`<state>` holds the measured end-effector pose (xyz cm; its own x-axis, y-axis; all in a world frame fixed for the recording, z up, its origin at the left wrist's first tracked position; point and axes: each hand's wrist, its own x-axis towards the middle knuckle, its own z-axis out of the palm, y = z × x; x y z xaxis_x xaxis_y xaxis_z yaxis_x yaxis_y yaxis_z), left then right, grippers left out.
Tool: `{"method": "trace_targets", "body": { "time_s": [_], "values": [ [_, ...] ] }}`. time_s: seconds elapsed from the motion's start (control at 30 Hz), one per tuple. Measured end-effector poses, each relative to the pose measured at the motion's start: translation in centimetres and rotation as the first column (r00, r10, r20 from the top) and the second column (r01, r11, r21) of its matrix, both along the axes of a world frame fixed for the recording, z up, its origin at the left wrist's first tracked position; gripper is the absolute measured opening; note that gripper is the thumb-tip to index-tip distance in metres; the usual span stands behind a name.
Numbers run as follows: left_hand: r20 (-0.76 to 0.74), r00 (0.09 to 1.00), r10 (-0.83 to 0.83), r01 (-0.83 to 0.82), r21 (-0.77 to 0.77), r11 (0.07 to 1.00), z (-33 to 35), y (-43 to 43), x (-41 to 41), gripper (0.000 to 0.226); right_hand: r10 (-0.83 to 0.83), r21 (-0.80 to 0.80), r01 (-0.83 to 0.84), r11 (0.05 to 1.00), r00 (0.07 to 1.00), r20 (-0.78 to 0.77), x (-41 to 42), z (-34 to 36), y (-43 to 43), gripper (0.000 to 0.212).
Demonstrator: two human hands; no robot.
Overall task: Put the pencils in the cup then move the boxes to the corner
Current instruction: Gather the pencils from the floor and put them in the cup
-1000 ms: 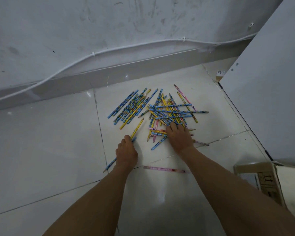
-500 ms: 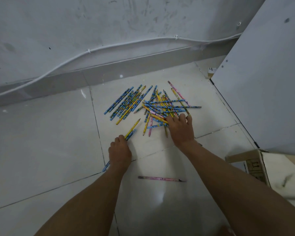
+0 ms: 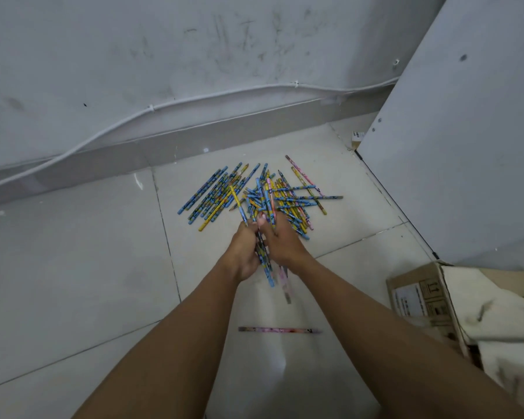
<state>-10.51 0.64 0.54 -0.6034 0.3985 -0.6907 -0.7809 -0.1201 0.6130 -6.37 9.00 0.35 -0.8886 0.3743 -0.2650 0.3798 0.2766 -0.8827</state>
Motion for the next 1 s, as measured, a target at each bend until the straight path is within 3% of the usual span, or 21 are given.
{"method": "trace_targets", "body": {
  "time_s": [0.1,0.23,0.37,0.5,0.6,0.7,0.8,0.9,1.0],
  "values": [
    [0.097,0.995,0.030,-0.043,0.136,0.990,1.0,0.8,-0.2,0.048,0.018,-0.002,-0.018,1.000,1.000,-0.007,-0.2,0.5,-0.2,0.040],
    [0.060,0.997,0.046,-0.057,0.180,0.982,3.0,2.6,-0.3,0.067,-0.056,-0.007,0.056,0.998,0.996,-0.063,-0.4,1.3,0.4,0.042],
    [0.002,1.000,0.001,-0.002,0.173,0.985,4.3,3.6,-0.7,0.066,-0.122,-0.082,0.118,0.990,0.991,-0.046,-0.9,1.7,1.1,0.049],
    [-0.017,1.000,0.022,-0.018,0.215,0.976,5.5,4.2,-1.2,0.066,-0.141,-0.078,0.133,0.988,0.984,-0.106,-1.3,3.0,2.2,0.032],
    [-0.071,0.997,0.028,-0.019,0.133,0.991,6.7,5.3,-1.1,0.058,-0.124,0.009,0.128,0.992,0.974,-0.188,-2.2,5.3,3.1,0.029],
    [-0.141,0.980,-0.138,0.127,-0.084,0.988,9.5,5.5,-0.9,0.063,-0.232,0.004,0.244,0.970,0.928,-0.292,-3.7,8.4,4.2,0.029],
    [0.007,0.981,-0.193,0.193,-0.128,0.973,11.1,5.4,-1.7,0.073,-0.333,-0.045,0.341,0.939,0.869,-0.366,-5.2,12.1,5.9,0.029],
    [0.163,0.985,-0.053,0.047,0.043,0.998,14.2,7.0,-2.2,0.069,-0.400,-0.056,0.415,0.908,0.819,-0.412,-5.6,16.1,7.5,0.025],
    [0.181,0.983,-0.010,0.003,0.041,0.999,18.4,9.0,-2.6,0.060,-0.448,-0.100,0.454,0.885,0.777,-0.441,-5.7,20.6,8.4,0.023]
  ]
}}
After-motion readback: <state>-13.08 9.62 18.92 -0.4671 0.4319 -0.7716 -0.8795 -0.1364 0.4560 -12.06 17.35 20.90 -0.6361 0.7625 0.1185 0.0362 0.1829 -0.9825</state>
